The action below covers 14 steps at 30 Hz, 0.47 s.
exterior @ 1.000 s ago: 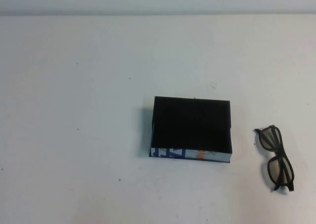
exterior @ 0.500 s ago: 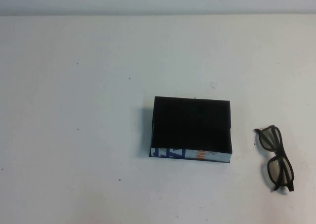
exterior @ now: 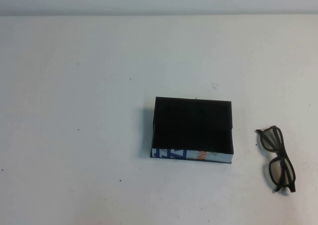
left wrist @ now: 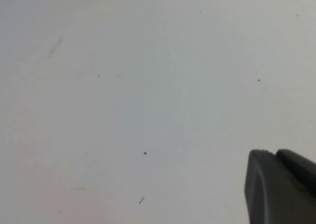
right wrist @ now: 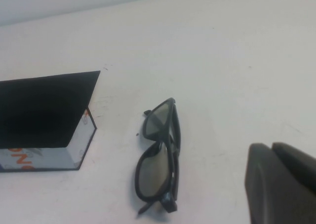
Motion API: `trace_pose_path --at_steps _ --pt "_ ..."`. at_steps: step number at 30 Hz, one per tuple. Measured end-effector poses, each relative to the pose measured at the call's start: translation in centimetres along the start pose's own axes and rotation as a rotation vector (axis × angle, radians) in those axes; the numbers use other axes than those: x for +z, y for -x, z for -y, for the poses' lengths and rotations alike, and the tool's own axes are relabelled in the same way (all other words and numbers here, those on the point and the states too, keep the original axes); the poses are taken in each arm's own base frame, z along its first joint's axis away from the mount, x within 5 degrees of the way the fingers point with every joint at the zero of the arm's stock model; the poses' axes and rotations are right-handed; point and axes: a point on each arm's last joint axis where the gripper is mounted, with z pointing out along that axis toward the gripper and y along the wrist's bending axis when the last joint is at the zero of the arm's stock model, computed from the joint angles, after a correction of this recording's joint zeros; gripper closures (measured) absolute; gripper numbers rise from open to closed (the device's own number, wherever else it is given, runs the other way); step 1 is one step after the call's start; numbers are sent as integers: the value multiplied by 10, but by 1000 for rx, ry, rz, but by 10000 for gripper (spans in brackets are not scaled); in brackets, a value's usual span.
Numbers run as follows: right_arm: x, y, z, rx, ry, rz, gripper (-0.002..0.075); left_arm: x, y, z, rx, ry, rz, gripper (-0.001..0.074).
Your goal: Take glasses out of glasses case
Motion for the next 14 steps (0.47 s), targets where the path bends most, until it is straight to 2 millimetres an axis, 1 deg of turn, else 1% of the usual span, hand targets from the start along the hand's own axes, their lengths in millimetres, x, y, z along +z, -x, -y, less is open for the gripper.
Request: trace_pose_path --at_steps 14 --pt "0 -2 0 1 -7 -26 742 0 0 0 0 0 0 739"
